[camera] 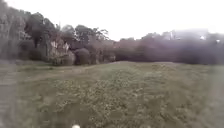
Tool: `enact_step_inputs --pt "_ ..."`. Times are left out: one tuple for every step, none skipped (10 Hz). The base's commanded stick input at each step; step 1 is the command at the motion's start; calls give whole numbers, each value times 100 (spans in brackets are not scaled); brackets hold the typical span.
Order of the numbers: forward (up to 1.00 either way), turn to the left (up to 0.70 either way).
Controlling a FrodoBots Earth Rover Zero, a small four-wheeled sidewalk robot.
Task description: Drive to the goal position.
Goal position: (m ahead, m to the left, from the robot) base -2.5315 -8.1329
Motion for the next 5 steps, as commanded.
enact_step_inputs --pt "70 -10" --pt "70 -12" --pt "70 -12" --pt "70 -12" --pt "70 -12"
